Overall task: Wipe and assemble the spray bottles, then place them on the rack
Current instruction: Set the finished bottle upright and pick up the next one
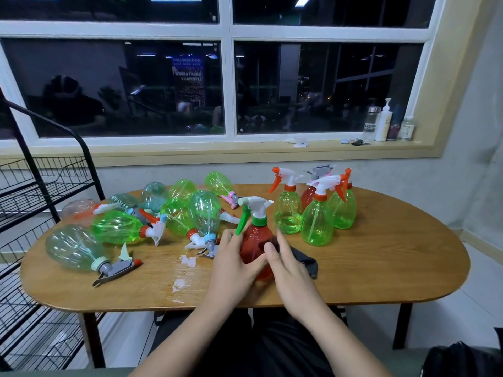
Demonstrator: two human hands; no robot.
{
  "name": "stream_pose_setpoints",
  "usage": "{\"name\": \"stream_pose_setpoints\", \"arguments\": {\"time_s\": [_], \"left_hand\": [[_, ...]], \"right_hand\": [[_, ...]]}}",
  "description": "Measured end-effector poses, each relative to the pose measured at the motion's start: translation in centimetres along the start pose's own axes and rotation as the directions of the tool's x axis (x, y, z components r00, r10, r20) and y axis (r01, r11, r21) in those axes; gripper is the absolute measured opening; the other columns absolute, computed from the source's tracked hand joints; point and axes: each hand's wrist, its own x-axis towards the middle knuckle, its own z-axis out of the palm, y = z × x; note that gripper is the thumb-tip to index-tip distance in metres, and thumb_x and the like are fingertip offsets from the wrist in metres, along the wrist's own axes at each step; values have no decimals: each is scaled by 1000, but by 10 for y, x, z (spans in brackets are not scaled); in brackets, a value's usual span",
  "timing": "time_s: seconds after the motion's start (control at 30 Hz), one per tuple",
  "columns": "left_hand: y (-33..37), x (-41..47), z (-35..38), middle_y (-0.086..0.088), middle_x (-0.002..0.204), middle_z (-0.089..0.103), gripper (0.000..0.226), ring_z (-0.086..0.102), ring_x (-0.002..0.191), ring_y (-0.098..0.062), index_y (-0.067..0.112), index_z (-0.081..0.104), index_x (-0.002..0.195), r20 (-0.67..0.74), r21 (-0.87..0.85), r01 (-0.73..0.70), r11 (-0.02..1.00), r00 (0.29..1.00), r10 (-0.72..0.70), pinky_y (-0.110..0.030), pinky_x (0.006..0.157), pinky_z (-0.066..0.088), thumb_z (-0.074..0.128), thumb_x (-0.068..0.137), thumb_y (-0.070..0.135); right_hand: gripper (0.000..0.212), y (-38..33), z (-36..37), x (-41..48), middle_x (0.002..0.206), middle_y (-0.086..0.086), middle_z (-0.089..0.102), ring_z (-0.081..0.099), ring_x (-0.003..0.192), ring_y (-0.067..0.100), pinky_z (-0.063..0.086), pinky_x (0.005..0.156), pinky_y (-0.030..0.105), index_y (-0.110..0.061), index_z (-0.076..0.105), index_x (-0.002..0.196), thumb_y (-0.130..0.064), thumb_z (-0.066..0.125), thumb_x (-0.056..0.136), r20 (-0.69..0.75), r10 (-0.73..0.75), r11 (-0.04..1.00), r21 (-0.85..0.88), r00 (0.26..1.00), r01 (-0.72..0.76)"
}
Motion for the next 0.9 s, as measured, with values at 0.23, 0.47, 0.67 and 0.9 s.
{"name": "stream_pose_setpoints", "arguments": {"time_s": [0.23, 0.47, 0.67, 0.9], "left_hand": [[0, -1, -1, 25, 138, 59, 82, 56, 125, 11, 42, 48, 152, 40, -60, 78, 995, 996, -76, -24, 106, 50, 79, 79, 63], [9, -2, -1, 19, 139, 63, 79, 58, 123, 10, 29, 48, 154, 107, -63, 90, 994, 991, -83, -17, 101, 49, 64, 84, 62], [1, 0, 2, 14, 134, 49, 81, 50, 132, 3, 26, 53, 150, 76, -5, 33, 999, 997, -33, -10, 104, 42, 73, 81, 63], [2, 0, 0, 13, 120, 46, 97, 53, 118, 3, 32, 49, 155, 59, 13, 49, 999, 997, -50, -12, 99, 45, 75, 72, 74]], "right_hand": [[76, -26, -11, 5, 158, -34, 37, 33, 140, -22, 24, 110, 7, -57, 23, 163, -79, 36, 91, -52, -135, 984, 114, 990, 140], [58, -1, 8, -2, 147, -44, 42, 39, 134, -25, 32, 116, 16, -61, 23, 161, -63, 44, 107, -129, -188, 977, 73, 974, 199], [65, 9, 4, 6, 165, -16, 42, 38, 151, 2, 31, 113, 24, -51, 22, 165, -66, 42, 105, -87, 14, 997, 73, 996, -7], [64, -20, -10, 10, 142, -48, 41, 40, 136, -20, 28, 116, 20, -49, 31, 163, -65, 45, 103, -122, -76, 976, 195, 990, 99]]}}
